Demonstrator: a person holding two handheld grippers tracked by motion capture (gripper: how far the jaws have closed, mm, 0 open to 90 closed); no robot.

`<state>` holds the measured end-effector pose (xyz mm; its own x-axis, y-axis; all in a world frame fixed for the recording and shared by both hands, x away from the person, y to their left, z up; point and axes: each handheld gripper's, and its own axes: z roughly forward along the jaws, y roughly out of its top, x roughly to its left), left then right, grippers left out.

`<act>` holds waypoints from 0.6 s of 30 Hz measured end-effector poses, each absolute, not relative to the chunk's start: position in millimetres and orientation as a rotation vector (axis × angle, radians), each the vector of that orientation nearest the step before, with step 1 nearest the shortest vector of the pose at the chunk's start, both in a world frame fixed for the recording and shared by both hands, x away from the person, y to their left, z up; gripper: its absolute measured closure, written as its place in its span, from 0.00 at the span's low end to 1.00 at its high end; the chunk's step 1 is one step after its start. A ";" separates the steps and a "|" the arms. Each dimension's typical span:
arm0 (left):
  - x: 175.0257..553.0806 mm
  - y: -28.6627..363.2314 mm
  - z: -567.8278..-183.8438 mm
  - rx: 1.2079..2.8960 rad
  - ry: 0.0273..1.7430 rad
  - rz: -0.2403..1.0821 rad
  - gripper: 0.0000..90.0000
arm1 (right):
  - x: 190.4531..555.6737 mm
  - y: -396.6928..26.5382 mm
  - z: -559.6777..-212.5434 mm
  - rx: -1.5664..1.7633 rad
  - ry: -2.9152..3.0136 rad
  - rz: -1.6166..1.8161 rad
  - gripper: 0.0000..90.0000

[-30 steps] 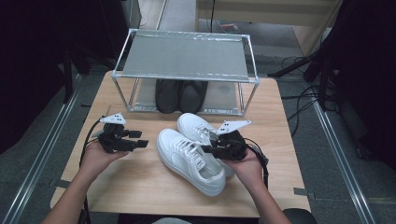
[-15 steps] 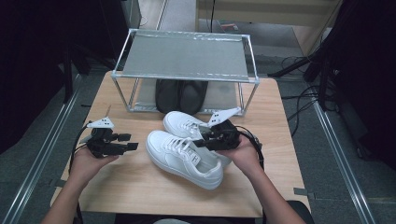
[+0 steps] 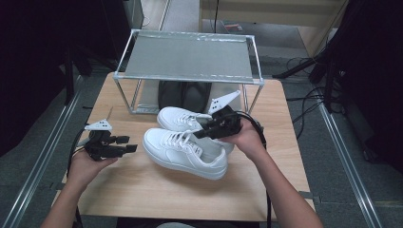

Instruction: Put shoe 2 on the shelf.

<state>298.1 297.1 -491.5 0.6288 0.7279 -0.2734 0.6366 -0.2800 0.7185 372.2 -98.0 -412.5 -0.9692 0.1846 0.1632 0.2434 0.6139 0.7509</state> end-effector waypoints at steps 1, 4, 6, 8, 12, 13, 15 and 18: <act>298.2 297.1 -491.6 1.999 1.071 0.133 0.45 | 375.1 -97.5 -411.0 -0.356 -2.754 -1.302 0.84; 298.2 297.7 -491.9 1.994 1.075 0.136 0.45 | 381.9 -95.2 -403.2 -0.337 -2.734 -1.314 0.84; 298.5 299.4 -491.8 1.995 1.078 0.136 0.45 | 385.0 -93.5 -396.9 -0.321 -2.722 -1.326 0.84; 298.8 300.1 -492.4 1.993 1.082 0.135 0.45 | 388.5 -91.4 -390.1 -0.307 -2.702 -1.324 0.84; 299.2 301.8 -492.7 1.988 1.085 0.134 0.45 | 392.7 -87.5 -375.8 -0.299 -2.679 -1.322 0.84; 298.9 302.3 -492.4 1.986 1.087 0.133 0.45 | 393.8 -86.5 -370.9 -0.282 -2.674 -1.327 0.84; 298.9 303.5 -492.3 1.986 1.087 0.136 0.45 | 393.9 -86.2 -367.6 -0.270 -2.677 -1.329 0.84; 298.7 307.7 -492.9 1.981 1.102 0.142 0.45 | 394.4 -84.6 -349.6 -0.244 -2.680 -1.357 0.84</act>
